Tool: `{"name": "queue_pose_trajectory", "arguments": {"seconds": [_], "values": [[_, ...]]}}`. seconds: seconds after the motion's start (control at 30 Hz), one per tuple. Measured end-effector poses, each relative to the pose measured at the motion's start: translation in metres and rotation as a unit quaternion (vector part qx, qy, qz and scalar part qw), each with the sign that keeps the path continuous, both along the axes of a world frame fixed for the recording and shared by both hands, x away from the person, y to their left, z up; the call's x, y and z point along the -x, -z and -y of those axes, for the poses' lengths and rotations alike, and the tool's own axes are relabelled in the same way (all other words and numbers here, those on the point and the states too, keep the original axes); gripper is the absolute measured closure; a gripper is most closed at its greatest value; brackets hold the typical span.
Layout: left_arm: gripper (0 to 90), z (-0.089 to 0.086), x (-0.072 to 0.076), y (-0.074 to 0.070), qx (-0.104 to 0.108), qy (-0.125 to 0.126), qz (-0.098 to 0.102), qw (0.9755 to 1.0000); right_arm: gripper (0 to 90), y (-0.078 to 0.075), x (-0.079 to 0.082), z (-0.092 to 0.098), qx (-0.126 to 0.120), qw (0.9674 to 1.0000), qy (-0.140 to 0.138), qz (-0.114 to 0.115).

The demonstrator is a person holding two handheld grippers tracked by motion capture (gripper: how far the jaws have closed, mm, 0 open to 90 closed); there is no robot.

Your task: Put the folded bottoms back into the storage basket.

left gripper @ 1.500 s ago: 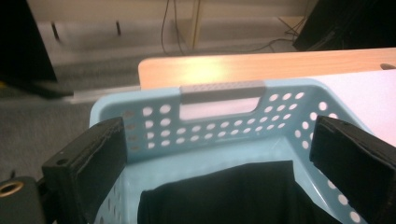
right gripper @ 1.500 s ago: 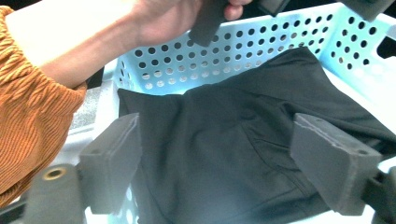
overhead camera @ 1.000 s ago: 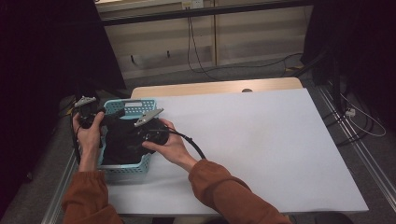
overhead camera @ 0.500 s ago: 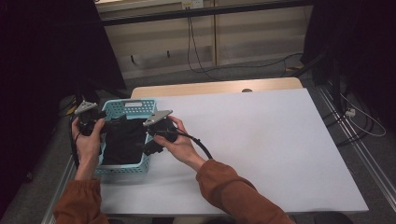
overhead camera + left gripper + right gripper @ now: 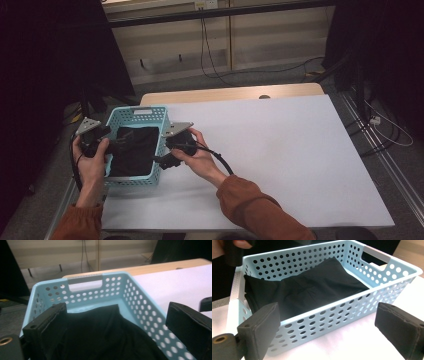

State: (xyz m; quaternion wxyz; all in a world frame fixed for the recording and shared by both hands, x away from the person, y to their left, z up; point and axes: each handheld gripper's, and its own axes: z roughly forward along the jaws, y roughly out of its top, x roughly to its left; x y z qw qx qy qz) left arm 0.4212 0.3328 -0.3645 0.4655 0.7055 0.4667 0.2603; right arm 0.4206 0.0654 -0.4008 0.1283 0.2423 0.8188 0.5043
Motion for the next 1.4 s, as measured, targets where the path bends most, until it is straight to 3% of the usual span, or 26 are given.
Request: {"name": "queue_pose_trajectory", "arguments": {"seconds": [0.1,0.23,0.4,0.5,0.8,1.1,1.4], "values": [[4.4,0.0,0.007,0.0,-0.003,-0.003,0.003,1.0,5.1,0.001,0.004,0.003,-0.006,1.0,0.003,0.0],[4.7,0.0,0.015,0.003,-0.004,0.003,-0.007,1.0,5.0,0.002,0.006,0.006,-0.009,0.9999,0.004,0.002],[5.0,0.002,0.03,0.004,-0.005,0.014,0.011,0.9998,4.1,-0.003,0.011,0.014,-0.016,0.9998,0.012,0.008],[5.0,0.004,0.039,0.003,-0.006,0.013,0.021,0.9997,3.7,-0.009,0.018,0.021,-0.027,0.9991,0.017,0.026],[4.9,0.019,0.058,-0.002,-0.01,0.027,0.038,0.9989,3.9,-0.002,0.023,0.037,-0.023,0.9986,0.043,0.022],[4.3,0.036,0.061,-0.002,0.012,0.046,0.045,0.9978,4.0,-0.003,0.028,0.059,-0.019,0.9971,0.066,0.034],[4.1,0.061,0.059,-0.001,0.007,0.078,0.044,0.996,4.0,-0.001,0.032,0.08,-0.022,0.9957,0.084,0.033]]}}
